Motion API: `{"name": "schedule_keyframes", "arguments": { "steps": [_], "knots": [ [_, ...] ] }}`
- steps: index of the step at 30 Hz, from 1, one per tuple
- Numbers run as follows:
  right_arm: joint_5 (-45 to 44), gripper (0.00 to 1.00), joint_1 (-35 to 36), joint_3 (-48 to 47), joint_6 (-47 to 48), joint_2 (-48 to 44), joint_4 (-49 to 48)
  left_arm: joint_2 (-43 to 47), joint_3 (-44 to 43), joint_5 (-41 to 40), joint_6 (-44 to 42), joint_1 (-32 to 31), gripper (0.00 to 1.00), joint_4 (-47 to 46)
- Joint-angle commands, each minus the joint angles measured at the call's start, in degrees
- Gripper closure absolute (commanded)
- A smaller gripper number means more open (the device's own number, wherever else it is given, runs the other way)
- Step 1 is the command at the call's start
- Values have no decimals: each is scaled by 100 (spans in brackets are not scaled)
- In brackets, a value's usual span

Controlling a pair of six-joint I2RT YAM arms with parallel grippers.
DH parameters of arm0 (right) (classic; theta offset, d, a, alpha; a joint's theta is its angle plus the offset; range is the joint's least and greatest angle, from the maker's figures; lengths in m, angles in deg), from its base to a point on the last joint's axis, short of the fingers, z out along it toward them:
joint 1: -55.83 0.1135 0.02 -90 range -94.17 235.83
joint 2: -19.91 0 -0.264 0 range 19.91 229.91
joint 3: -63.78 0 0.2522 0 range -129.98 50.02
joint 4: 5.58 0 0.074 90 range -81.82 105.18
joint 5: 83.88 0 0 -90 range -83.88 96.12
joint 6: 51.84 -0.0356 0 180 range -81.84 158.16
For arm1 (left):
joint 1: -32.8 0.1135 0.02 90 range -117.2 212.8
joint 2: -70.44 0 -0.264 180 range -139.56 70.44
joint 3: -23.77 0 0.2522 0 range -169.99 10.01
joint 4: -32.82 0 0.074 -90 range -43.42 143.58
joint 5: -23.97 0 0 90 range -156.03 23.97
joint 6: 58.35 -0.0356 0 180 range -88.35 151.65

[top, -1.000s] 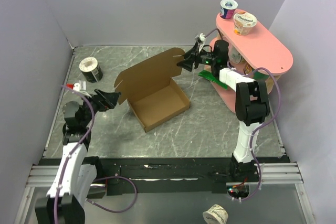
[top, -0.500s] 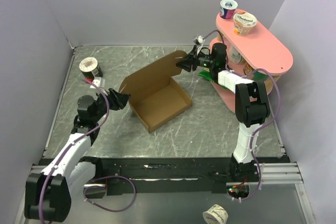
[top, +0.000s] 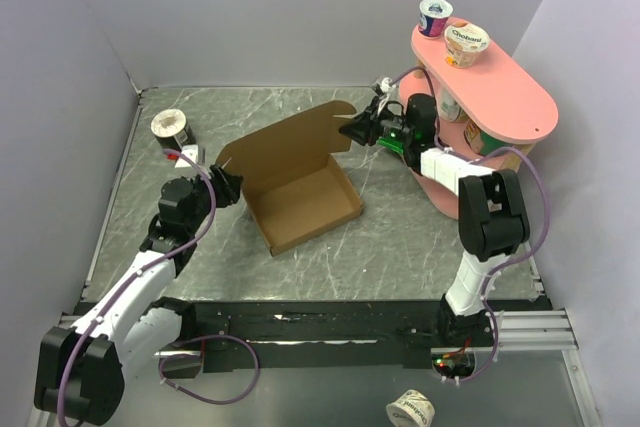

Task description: Fold the paper box

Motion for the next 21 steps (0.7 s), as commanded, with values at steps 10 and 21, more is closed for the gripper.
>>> {"name": "schedule_keyframes", "arguments": {
  "steps": [10, 21],
  "knots": [
    [-893, 79, 317, 926, -122, -1155, -574, -179, -181, -94, -15, -83, 89, -49],
    [-3387, 100, 1353, 1796, 327, -2114, -328, -698, -524, -357, 380, -285, 99, -260]
  ]
}}
